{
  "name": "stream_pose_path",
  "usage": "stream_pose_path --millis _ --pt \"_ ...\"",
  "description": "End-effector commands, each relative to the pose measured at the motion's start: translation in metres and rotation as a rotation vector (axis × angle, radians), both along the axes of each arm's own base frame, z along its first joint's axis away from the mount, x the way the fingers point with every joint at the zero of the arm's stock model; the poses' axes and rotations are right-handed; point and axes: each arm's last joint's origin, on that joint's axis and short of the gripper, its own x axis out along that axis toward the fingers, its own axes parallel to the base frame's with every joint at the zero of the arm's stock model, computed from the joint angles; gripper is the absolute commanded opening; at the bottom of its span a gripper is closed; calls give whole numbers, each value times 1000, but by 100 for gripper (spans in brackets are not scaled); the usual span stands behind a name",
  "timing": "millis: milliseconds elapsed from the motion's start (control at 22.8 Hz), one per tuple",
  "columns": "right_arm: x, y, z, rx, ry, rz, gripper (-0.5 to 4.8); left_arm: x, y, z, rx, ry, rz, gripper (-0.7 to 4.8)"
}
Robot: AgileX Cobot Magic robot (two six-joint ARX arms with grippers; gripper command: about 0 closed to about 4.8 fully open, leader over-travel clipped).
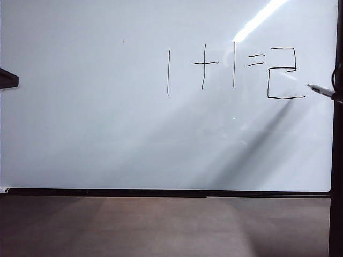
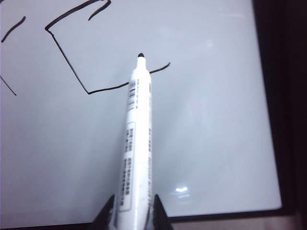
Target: Reach to the right to find the marker pen, pick it up, and write the answer to the math problem on the whiteboard.
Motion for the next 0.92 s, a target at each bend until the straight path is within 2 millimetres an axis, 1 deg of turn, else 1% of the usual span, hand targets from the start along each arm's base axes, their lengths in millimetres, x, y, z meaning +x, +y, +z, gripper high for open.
stream_pose_path --millis 44,175,263,394,438,569,744,919 --pt "-16 3 9 2 -51 -20 -9 0 0 1 -6 -11 3 -5" --pt "-31 5 17 -1 -84 -33 -9 2 3 1 -6 -11 32 -5" --pt "-46 8 20 -3 -98 -64 -9 5 8 1 -5 -11 97 -5" --pt "-79 15 20 -5 -135 -64 -9 11 23 2 -5 -12 261 -4" --pt "-86 17 19 -5 -134 -62 -9 13 28 2 -4 -12 315 -5" --pt "-112 24 17 43 -86 -33 -9 16 46 1 -3 -12 507 -5" --pt "-128 28 21 48 -51 -10 -9 17 59 1 -2 -12 644 -5" --pt "-141 32 24 5 -50 -3 -9 17 61 1 -2 -13 663 -4"
